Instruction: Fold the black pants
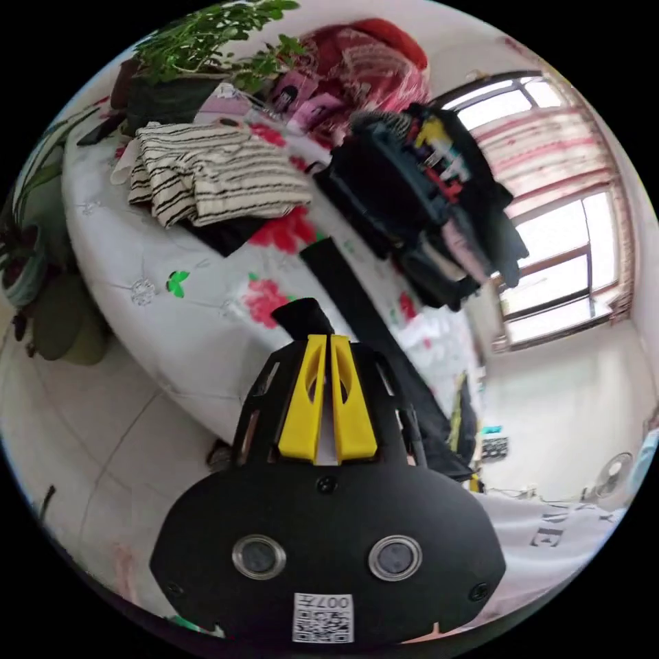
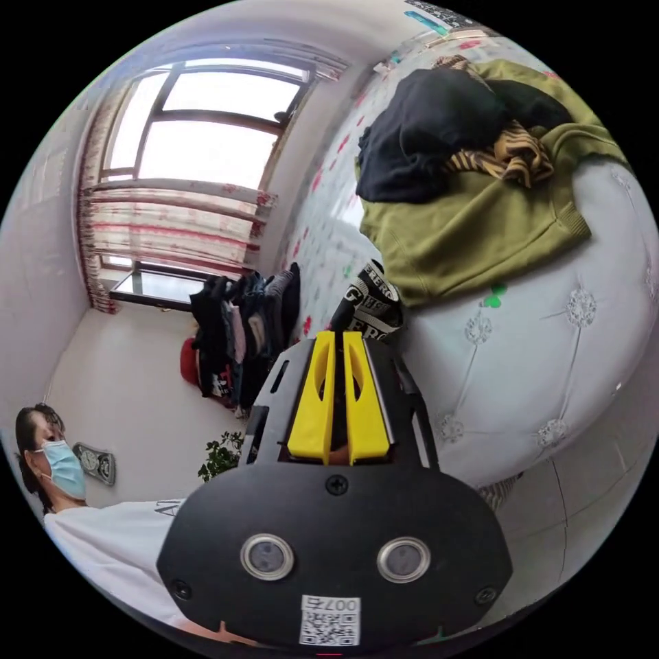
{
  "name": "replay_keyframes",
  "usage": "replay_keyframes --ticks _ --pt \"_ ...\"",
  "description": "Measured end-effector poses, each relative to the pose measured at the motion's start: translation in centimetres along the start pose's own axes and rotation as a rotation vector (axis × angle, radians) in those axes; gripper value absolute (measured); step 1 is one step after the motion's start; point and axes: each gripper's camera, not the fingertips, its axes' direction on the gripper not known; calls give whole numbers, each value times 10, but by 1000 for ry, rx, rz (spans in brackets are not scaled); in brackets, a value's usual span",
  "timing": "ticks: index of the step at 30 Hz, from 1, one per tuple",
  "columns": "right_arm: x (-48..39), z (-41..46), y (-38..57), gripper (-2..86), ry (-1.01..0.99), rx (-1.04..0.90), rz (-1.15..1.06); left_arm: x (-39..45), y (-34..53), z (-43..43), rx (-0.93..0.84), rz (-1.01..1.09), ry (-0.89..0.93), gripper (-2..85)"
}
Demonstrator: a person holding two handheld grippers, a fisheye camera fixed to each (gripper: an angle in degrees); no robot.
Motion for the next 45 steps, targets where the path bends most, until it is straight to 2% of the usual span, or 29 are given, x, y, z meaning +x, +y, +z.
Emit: replay_keyframes --ticks 3,6,11,17,22,26,27,30,33,39,45 --pt "8 -4 1 0 -15 -14 32 -5 -4 -35 118 -28 86 -9" --pt "25 -3 12 -1 -53 -1 100 -20 0 -48 148 -93 107 -10" --pt "38 -2 23 -1 -75 3 158 -37 6 -48 105 -169 102 -10" --pt "12 15 -8 1 -50 -8 125 -19 -41 -20 12 -158 40 -8" --pt "-29 83 -67 11 92 -4 97 25 -142 66 -120 -77 -76 6" --pt "-61 155 -104 27 240 -57 38 59 -184 125 -142 -52 -165 57" --pt "-66 169 -106 31 264 -76 20 69 -190 145 -196 -21 -231 65" --pt "-74 189 -98 39 337 -116 -47 93 -184 181 -275 130 -389 73" --pt "-66 191 -78 45 438 -141 -65 94 -162 197 -299 204 -453 73" --pt "-38 169 -47 56 556 -58 96 73 -134 200 -271 183 -516 77" --pt "-31 200 -59 61 633 -144 131 79 -152 220 -211 154 -491 88"
